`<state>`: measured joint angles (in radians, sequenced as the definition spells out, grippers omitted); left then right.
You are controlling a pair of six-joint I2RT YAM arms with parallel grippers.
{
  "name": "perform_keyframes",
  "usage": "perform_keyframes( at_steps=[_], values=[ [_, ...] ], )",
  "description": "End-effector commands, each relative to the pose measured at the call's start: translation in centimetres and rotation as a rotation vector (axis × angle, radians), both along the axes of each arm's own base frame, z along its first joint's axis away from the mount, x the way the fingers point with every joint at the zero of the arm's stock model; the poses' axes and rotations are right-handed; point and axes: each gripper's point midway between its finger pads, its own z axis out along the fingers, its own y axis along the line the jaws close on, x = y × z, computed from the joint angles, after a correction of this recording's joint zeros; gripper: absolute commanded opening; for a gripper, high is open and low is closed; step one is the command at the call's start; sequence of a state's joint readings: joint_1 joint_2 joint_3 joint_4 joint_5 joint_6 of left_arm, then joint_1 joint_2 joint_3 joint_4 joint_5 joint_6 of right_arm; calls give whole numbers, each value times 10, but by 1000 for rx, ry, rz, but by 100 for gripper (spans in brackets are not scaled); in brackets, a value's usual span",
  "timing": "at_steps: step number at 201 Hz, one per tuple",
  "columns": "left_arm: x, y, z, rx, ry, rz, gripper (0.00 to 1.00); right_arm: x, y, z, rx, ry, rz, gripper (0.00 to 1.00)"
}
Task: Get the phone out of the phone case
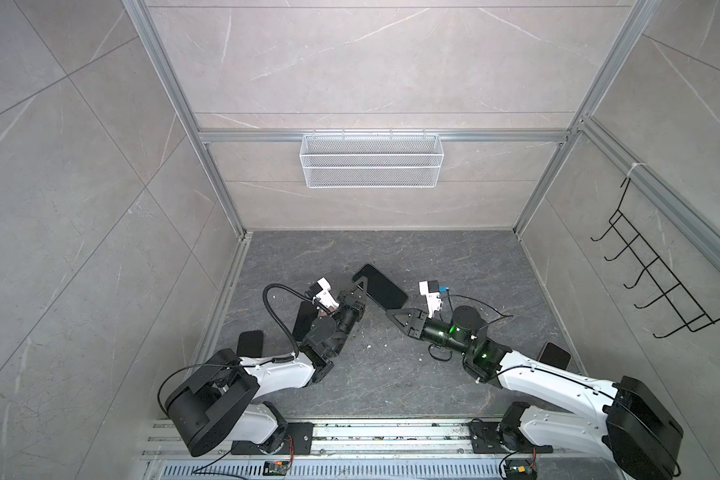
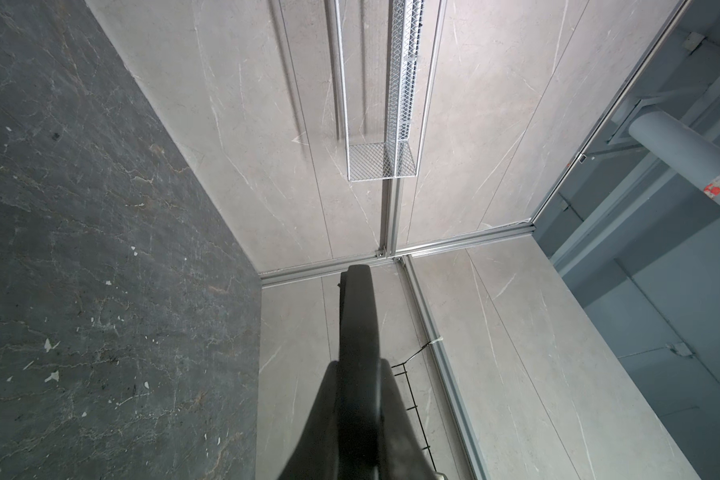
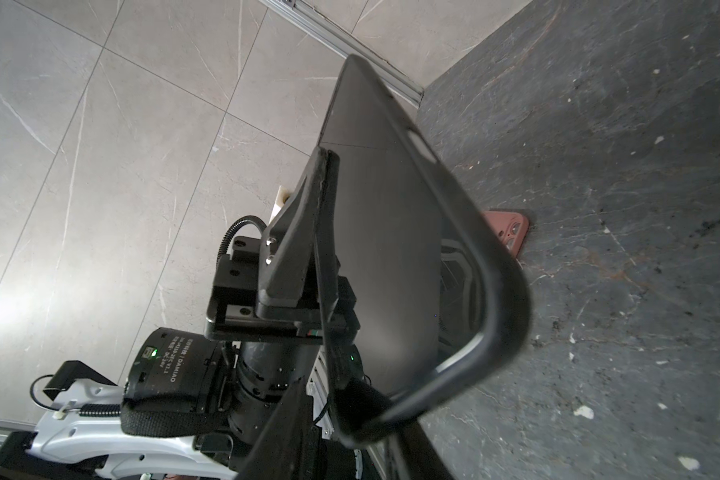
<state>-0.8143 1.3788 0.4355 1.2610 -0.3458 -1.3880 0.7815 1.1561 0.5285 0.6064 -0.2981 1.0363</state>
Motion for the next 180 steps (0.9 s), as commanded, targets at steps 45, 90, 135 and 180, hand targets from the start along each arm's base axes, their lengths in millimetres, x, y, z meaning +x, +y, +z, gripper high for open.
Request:
perform_keyframes(
  at_steps=[45, 90, 135, 180],
  values=[
    [-5, 6, 46, -140, -110, 15, 0, 2, 3, 13, 34, -34, -3, 15],
    [-1, 5, 35, -164, -38, 12, 0, 1, 3, 3, 11, -41, 3, 5],
    [3, 9, 9, -96, 210, 30, 0, 0, 2, -32, -227, -200, 15, 0],
    [8, 8, 20, -98, 239, 17, 0, 16, 1, -65, -529, -349, -56, 0]
  ],
)
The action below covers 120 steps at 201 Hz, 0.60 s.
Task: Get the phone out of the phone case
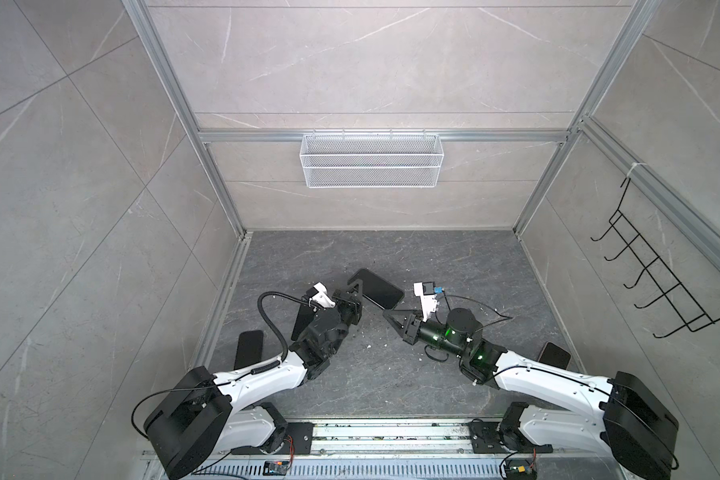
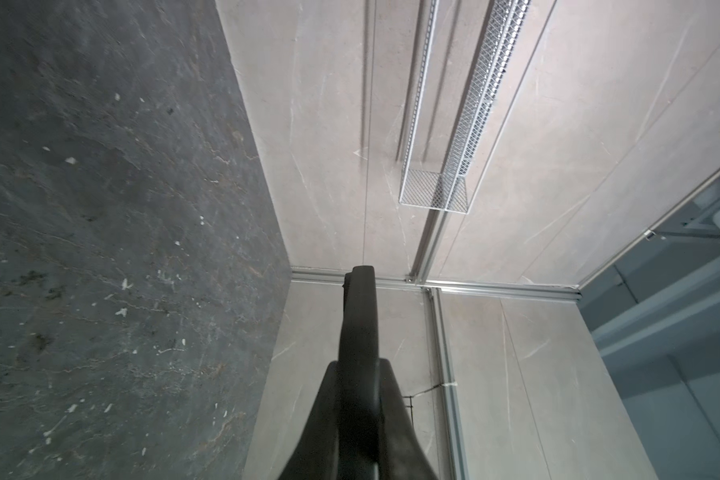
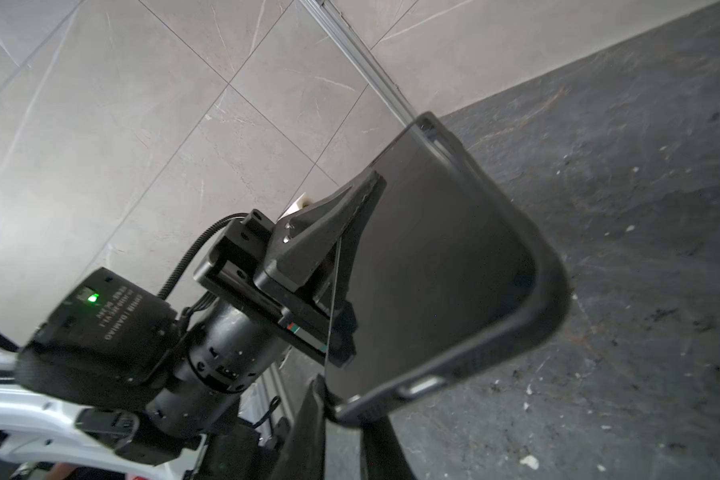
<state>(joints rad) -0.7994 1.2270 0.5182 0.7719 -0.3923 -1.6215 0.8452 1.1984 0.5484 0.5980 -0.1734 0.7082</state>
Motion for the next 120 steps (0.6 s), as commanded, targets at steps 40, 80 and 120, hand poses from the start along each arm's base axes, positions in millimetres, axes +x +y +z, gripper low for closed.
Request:
perform_keyframes(
  at_steps=[40, 80, 120],
  values=[
    [4, -1, 46, -81, -46, -10, 0, 19, -24, -58, -474, -189, -193, 18],
    [6, 17, 50, -69, -71, -9, 0, 1, -48, -46, -406, -192, -209, 57],
    [13, 35, 76, 101, -216, -210, 0, -32, -56, -19, -385, -201, -67, 89]
  ],
)
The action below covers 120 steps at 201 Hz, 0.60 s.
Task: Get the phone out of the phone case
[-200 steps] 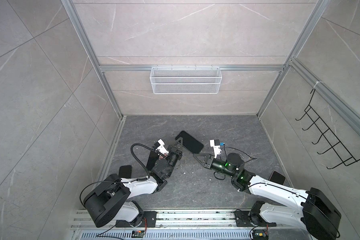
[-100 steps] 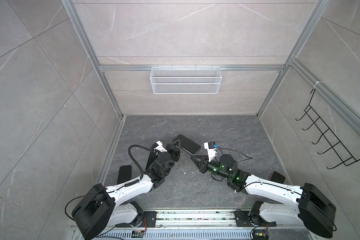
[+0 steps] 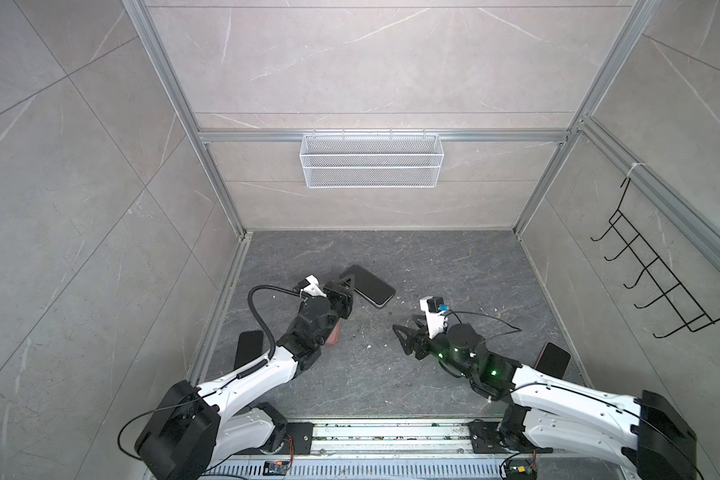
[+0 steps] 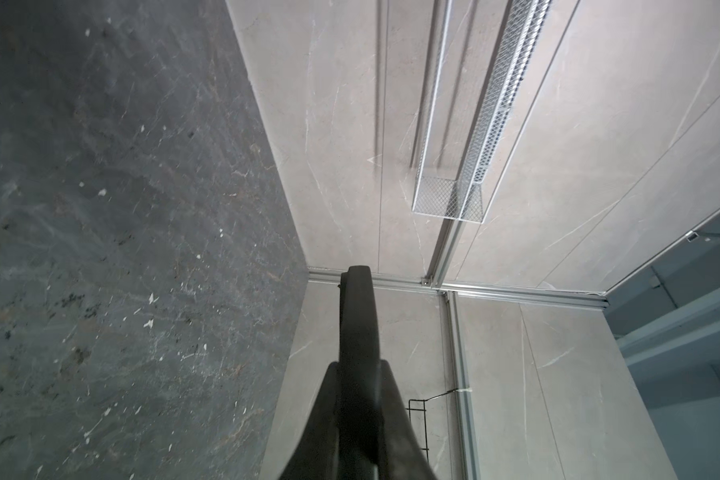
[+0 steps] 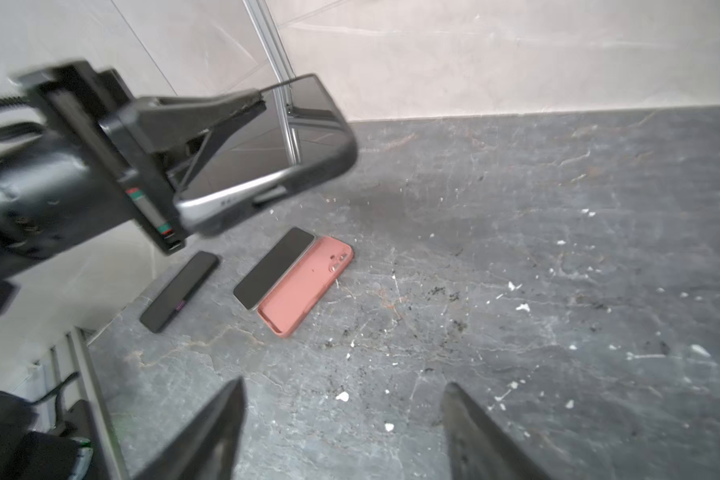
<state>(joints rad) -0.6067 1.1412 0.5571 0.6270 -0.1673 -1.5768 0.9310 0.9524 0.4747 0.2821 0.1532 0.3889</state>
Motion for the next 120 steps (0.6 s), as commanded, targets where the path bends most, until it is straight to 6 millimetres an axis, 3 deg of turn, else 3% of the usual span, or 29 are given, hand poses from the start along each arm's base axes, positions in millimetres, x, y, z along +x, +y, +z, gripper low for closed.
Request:
perform_keyframes(
  at_steps=[1, 38, 63, 120],
  values=[
    [-6, 1, 61, 61, -220, -190, 0, -20, -2, 6, -52, 27, 100, 89],
    [-34, -33, 83, 401, -455, -620, 0, -39, 5, 25, -180, 46, 246, 88],
    [-53, -39, 86, 549, -588, -736, 0, -43, 6, 34, -229, 35, 284, 87],
    [-82, -52, 119, 479, -838, -861, 0, -54, 27, 44, -232, 16, 425, 84]
  ],
)
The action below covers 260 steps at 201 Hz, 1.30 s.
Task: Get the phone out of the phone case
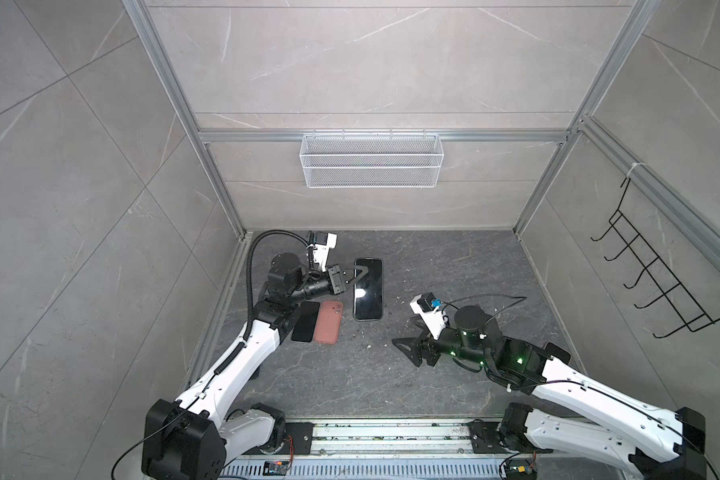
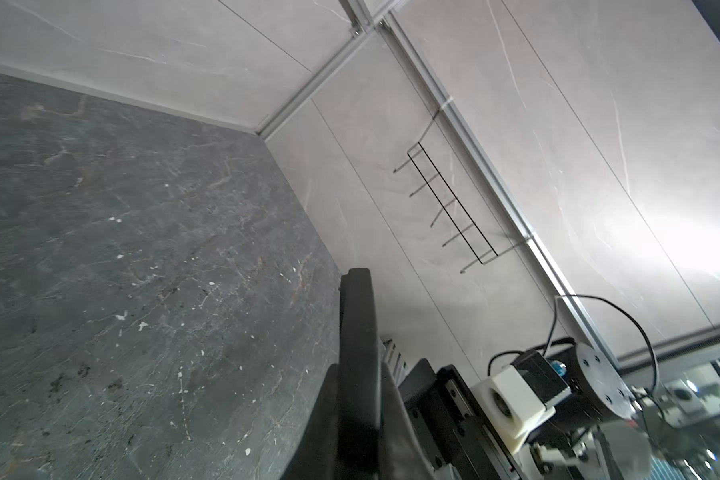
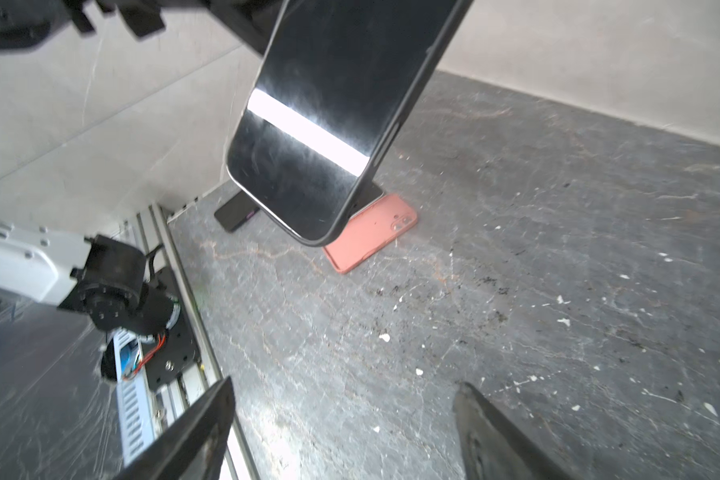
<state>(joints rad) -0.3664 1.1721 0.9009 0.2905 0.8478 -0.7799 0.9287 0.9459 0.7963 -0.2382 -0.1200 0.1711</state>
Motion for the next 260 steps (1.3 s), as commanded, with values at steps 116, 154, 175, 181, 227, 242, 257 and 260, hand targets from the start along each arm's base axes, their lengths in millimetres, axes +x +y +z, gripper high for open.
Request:
perform_keyframes(
  at_steps=[116, 154, 175, 181, 227, 242, 257, 260],
  values=[
    [-47, -5, 46, -142, -297, -200, 0, -1, 40, 28, 74, 23, 148, 72],
    [-49, -5, 48, -166, -312, -213, 0, 8, 38, 29, 99, 43, 129, 65],
    [-50, -6, 46, -174, -314, -221, 0, 9, 36, 32, 129, 52, 138, 63],
    [-50, -6, 47, -177, -320, -221, 0, 9, 36, 33, 134, 53, 140, 62],
    [-49, -8, 45, -192, -323, -226, 0, 9, 38, 36, 168, 78, 186, 54],
    [-49, -8, 45, -197, -324, -225, 0, 8, 41, 34, 169, 90, 203, 51],
    [-48, -8, 46, -202, -326, -226, 0, 6, 44, 32, 167, 102, 221, 49],
    [-47, -8, 46, -203, -326, -225, 0, 6, 44, 31, 166, 105, 224, 48]
  ],
)
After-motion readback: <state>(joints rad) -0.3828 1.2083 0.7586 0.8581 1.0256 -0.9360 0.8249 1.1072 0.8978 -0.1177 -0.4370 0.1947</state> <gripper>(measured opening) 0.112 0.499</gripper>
